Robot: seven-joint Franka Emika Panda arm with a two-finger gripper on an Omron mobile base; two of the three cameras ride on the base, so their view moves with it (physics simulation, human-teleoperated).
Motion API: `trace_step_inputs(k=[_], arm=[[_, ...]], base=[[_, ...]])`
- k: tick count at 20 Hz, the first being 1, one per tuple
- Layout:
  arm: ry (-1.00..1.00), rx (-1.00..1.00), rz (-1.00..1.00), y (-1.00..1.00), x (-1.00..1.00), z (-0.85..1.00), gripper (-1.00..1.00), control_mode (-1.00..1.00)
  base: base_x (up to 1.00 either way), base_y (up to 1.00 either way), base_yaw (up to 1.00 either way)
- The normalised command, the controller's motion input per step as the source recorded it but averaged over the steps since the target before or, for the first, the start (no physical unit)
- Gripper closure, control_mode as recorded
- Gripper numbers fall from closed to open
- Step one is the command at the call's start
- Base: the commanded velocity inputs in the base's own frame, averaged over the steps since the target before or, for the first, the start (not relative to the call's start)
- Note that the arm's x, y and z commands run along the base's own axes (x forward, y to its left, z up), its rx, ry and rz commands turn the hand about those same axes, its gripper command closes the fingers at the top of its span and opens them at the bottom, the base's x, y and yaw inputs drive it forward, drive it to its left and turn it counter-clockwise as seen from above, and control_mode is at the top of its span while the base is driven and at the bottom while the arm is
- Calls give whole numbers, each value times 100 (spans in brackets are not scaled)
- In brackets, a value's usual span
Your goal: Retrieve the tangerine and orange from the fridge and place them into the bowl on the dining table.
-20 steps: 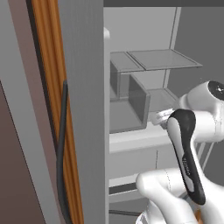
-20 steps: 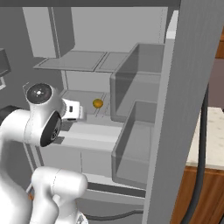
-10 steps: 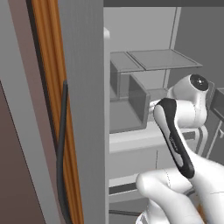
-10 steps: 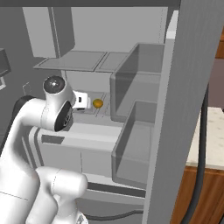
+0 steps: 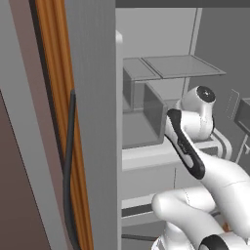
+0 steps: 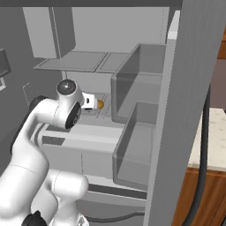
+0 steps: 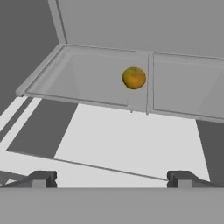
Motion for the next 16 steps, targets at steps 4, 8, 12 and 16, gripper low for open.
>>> trace_step_inputs(k=[4,8,12,16], arm=[[0,0,0,0,51,-24,-100,-100],[0,0,0,0,46,-6,-100,-100],[0,0,0,0,47,-1,-100,-100],[0,0,0,0,42,-13,-100,-100]], base=[[0,0,0],[0,0,0],[0,0,0],[0,0,0]])
